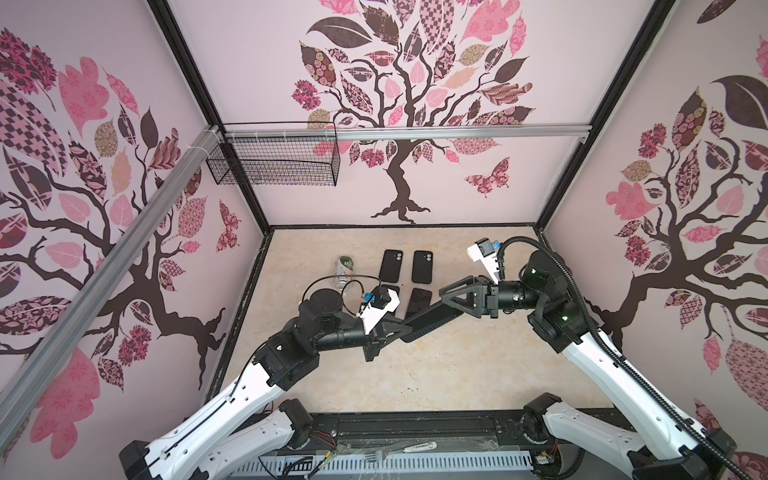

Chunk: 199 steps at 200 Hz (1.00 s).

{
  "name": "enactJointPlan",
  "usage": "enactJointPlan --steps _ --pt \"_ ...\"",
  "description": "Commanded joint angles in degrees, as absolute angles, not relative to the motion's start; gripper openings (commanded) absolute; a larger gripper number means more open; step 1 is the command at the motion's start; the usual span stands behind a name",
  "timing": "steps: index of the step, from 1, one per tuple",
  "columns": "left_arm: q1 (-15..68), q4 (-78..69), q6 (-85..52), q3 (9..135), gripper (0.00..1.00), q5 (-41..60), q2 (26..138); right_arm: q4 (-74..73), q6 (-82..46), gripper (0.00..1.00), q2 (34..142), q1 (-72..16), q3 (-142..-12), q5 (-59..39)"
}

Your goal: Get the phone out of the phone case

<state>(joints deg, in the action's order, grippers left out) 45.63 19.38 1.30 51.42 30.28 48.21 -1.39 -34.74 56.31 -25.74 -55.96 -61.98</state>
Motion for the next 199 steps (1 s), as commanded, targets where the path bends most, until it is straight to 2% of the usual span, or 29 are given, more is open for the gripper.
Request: enactJointPlan --steps 1,78,139,199 --pt "45.4 14.8 0.7 51.9 0.0 30.4 47.4 -1.9 -34.8 0.5 56.5 -25.7 -55.7 -63.1" --pt "45.5 15.2 1.5 51.9 0.0 28.7 47.3 -1.7 -36.5 0.35 56.8 -25.7 -55.4 -63.4" --pt "45.4 19.5 7.2 55.0 0.0 22.1 48.6 0.1 -37.3 0.3 58.3 -25.7 -54.1 -63.2" --pt "45.5 22.5 13.2 60.2 0.0 18.9 50.3 -5.2 -42.9 0.27 58.4 -26.1 -50.3 -64.0"
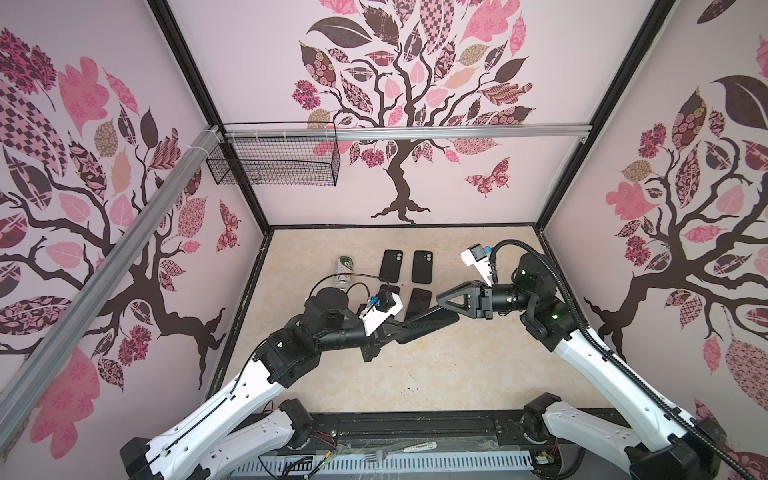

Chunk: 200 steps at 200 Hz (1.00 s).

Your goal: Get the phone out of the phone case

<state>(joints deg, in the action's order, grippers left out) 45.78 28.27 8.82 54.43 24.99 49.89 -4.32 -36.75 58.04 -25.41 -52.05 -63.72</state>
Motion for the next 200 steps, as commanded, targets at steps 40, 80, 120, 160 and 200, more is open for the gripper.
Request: enactJointPlan --steps 40,80,120,160,200 --pt "45.5 22.6 14.6 62.1 0.0 19.8 51.0 -11.9 -48.2 0.25 58.0 -26.4 -47.0 -64.1" --pt "45.4 23.5 17.1 63.6 0.0 20.7 51.1 -14.0 -50.3 0.23 58.7 -26.5 -44.7 -65.4" --pt "45.4 24.6 19.2 66.0 0.0 22.1 51.6 -16.1 -51.0 0.2 59.5 -26.5 -42.9 -65.9" --pt "45.5 23.3 18.0 67.0 0.0 26.3 51.8 -25.5 -56.6 0.17 61.2 -26.6 -39.2 -65.8" --pt "45.4 22.3 16.8 67.0 0.0 29.0 51.2 -26.9 -57.3 0.15 62.3 -26.6 -38.8 -65.9"
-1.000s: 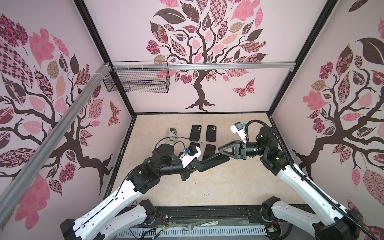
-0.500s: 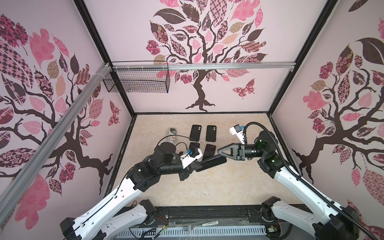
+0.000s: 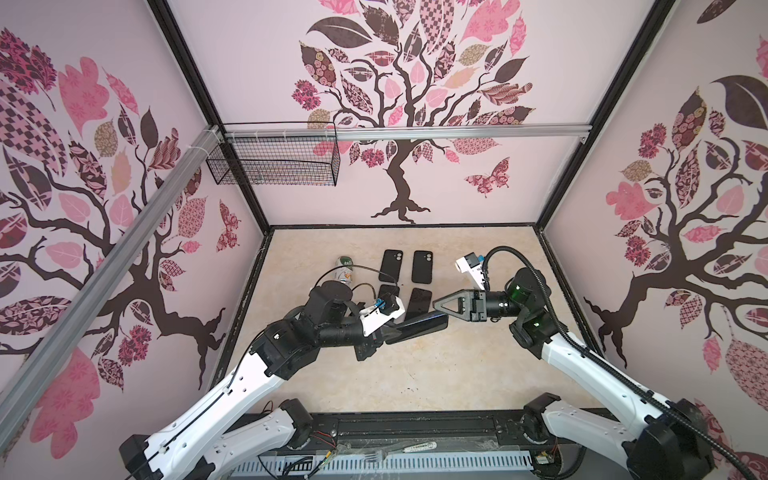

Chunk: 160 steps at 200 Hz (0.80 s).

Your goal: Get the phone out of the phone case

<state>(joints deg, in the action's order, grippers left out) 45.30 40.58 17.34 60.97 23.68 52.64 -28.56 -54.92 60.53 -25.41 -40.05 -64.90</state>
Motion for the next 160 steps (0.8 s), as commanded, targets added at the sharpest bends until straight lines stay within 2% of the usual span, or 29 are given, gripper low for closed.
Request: enactJointPlan --steps 1,119,160 --pt "45.5 22.3 16.8 67.0 0.0 29.0 51.2 -27.0 -57.3 0.15 62.3 -26.6 -38.9 -65.9" --pt "45.4 20.6 13.6 67.6 0.0 35.0 50.1 -29.3 -58.1 0.1 63.6 -27.0 -40.3 -62.3" --pt "45.5 16.3 8.3 62.6 0.0 29.7 46.7 -11.9 -43.7 0.26 60.2 -26.7 -45.9 -47.5"
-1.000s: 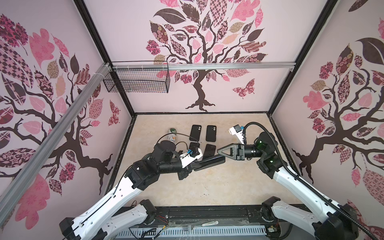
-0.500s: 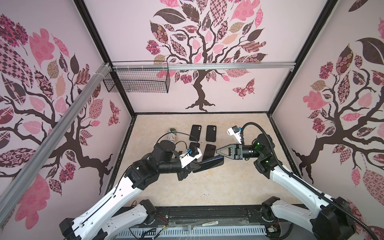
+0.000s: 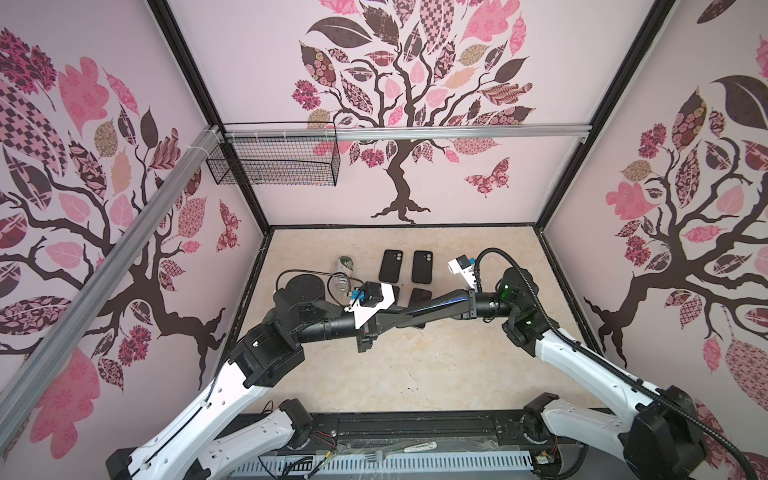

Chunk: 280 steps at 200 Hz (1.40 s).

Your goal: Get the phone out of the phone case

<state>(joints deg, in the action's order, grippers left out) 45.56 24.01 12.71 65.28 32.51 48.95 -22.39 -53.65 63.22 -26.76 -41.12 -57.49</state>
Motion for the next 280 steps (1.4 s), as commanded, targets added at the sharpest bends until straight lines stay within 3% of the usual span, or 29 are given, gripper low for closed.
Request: enactJointPlan --steps 1,30,48,89,128,176,280 --pt "45.5 16.2 8.1 62.4 0.0 29.5 46.6 -11.6 -43.4 0.26 60.1 -26.7 -46.0 -47.0" --pt "45.4 7.8 -1.0 56.6 0.0 22.3 43.9 -15.6 -39.6 0.45 55.6 -26.7 -43.8 -37.6" --pt "45.4 -0.5 -8.1 52.2 0.0 19.5 42.8 -24.1 -40.0 0.57 52.9 -26.8 -40.4 -37.3" --pt "45.4 -13.5 -20.7 47.7 0.0 14.0 42.9 -41.2 -40.0 0.63 48.4 -28.1 -34.1 -36.1" --pt "45.4 -22.5 -29.1 44.8 0.0 9.7 43.7 -49.3 -35.6 0.63 49.2 -36.6 -33.9 -33.6" --pt "45.4 -28.4 -34.7 44.6 0.0 11.3 45.3 -65.3 -42.6 0.57 59.1 -40.2 -37.5 -37.0" --pt "45.5 -34.6 -38.8 43.9 0.0 15.1 47.4 -67.7 -43.0 0.48 67.2 -44.2 -44.5 -38.5"
